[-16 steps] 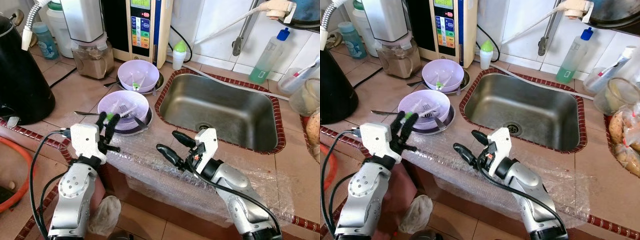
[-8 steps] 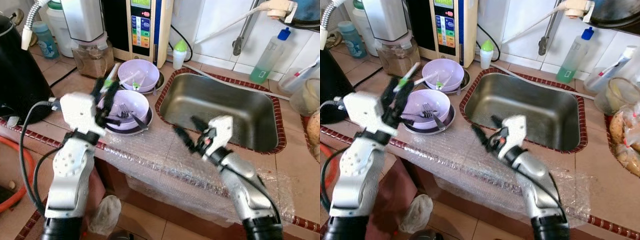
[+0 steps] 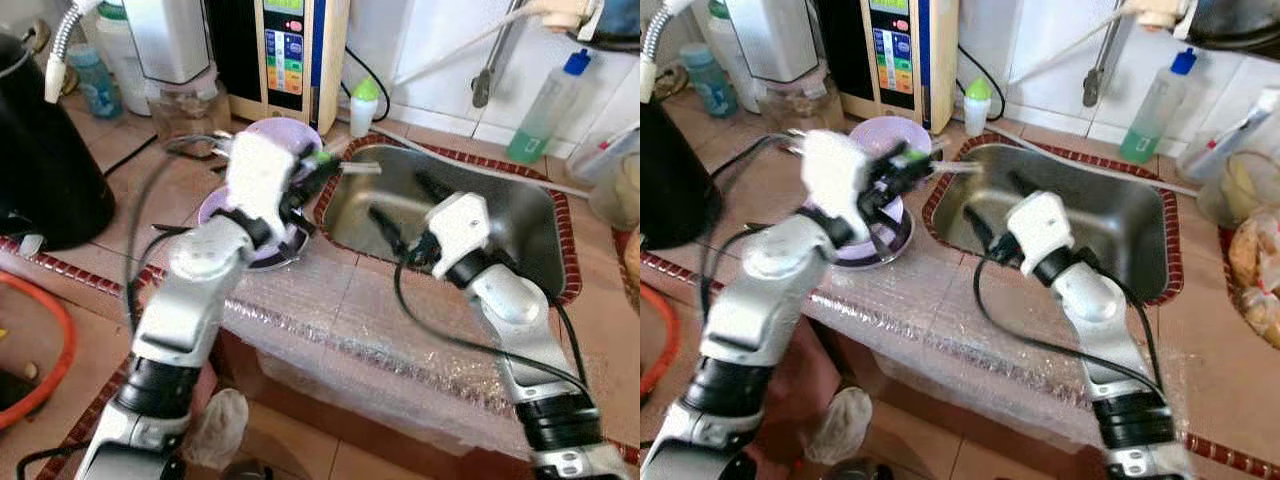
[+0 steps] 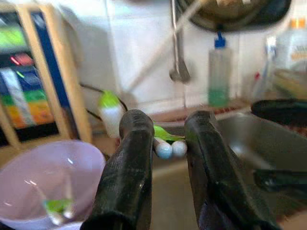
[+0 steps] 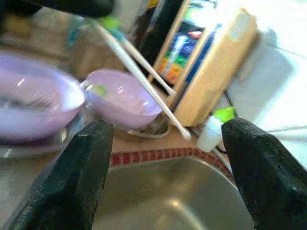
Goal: Kitchen organization
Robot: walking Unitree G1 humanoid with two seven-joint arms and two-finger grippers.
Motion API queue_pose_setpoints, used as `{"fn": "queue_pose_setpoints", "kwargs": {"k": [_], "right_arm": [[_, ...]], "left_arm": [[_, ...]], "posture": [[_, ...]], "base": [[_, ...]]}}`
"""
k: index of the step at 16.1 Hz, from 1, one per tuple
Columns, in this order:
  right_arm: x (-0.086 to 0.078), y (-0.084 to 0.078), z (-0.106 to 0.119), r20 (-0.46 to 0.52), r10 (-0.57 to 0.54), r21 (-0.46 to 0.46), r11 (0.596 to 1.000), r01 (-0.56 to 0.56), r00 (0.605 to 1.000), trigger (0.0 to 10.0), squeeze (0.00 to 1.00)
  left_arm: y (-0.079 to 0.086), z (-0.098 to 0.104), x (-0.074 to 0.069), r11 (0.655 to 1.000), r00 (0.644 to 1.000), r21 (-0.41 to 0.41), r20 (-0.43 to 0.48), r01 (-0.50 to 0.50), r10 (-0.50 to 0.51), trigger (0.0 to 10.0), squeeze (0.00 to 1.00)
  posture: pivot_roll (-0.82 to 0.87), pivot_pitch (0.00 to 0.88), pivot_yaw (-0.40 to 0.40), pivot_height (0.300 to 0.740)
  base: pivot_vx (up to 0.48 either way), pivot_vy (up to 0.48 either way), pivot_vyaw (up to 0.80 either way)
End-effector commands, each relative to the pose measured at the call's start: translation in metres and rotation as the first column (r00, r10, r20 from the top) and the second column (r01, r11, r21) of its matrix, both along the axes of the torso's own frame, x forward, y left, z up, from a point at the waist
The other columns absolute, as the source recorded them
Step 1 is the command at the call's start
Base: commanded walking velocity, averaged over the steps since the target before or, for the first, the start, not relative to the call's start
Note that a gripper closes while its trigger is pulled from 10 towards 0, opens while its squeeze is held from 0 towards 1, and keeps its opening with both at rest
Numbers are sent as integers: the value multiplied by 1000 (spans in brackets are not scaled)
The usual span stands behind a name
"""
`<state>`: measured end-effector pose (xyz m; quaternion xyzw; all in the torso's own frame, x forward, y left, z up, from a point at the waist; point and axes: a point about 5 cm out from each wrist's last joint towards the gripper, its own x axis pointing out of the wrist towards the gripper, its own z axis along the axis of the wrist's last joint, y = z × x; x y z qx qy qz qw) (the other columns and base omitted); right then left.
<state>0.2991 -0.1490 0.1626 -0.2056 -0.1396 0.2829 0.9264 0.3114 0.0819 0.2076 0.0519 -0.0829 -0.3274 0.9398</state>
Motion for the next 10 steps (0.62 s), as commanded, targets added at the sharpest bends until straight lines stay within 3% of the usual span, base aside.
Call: {"fn": "queue_pose_setpoints", "kwargs": {"k": [1,5,9,10], "right_arm": [[-2,0,-3,4,35,-61,998,-34,999,10000,0],[5,-6,-11,43,55,-242,969,-43,998,10000,0],[11,3,-21,41,56,-272,961,-43,998,10000,0],[18,8,-23,38,44,-265,964,-32,998,0,0]], "left_arm": [[-2,0,4,1000,1000,28,-19,12,-11,0,0],[-17,-14,4,992,987,58,-122,109,-102,0,0],[-30,-17,-3,983,976,62,-145,175,-165,0,0],[-34,-17,-5,980,973,55,-145,191,-181,0,0]], "posture": [[0,3,8,740],[-18,20,18,740],[-21,23,11,740],[-20,23,6,740]], "base": [[0,0,0],[0,0,0],[0,0,0],[0,0,0]]}}
